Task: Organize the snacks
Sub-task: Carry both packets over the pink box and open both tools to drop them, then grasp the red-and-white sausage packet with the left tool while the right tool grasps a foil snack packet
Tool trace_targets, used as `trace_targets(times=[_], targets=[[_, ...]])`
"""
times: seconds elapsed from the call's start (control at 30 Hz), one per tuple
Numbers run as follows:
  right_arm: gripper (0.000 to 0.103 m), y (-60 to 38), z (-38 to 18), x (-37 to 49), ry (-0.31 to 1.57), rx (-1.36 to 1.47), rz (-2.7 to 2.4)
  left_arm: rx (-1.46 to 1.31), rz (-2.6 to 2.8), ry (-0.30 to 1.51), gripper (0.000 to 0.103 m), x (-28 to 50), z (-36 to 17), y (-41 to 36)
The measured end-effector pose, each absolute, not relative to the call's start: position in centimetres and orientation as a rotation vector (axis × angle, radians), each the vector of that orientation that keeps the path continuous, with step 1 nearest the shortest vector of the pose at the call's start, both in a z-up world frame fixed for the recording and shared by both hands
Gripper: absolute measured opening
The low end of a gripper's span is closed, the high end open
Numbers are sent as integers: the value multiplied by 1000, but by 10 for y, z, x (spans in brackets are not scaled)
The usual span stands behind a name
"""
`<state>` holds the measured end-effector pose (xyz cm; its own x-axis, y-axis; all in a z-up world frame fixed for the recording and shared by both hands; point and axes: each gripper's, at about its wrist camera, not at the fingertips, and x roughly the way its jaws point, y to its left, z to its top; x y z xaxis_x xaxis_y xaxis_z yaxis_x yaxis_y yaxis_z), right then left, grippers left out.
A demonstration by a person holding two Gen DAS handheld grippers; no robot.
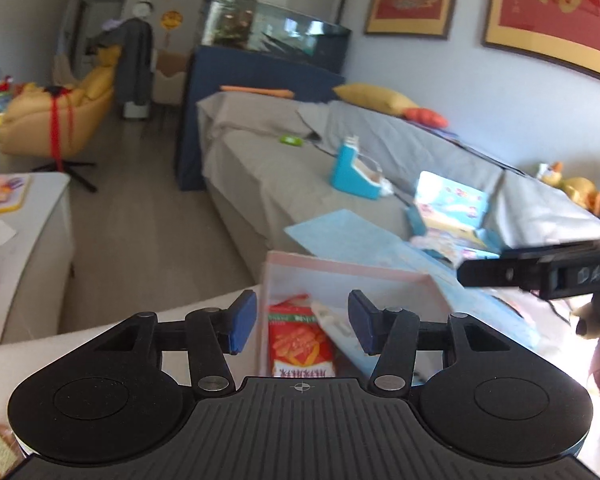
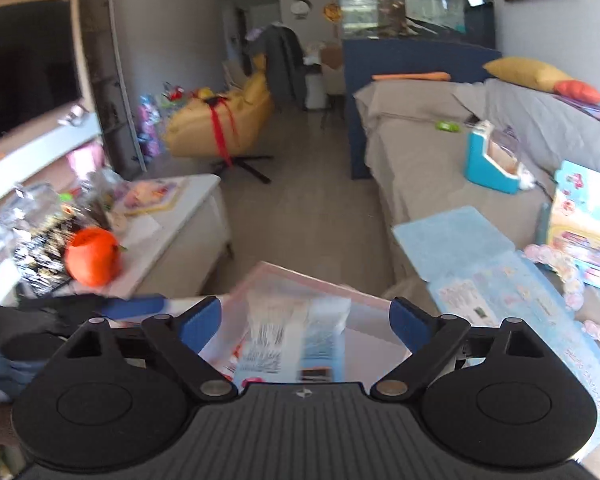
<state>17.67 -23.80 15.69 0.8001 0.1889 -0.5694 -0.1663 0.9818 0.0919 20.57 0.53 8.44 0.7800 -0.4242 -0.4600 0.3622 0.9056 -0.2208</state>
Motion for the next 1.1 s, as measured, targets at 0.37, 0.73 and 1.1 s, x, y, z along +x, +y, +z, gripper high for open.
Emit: trace_targets(times=[0.37, 0.73, 1.1], targets=[[76, -231, 73, 215, 781, 42, 95, -230, -460, 674, 47, 185, 44, 33], [76, -179, 107, 200, 661, -49, 187, -175, -206, 665, 46, 76, 50, 101], [76, -31, 87, 131, 840, -121, 641, -253, -53, 733, 46, 16, 20, 172]])
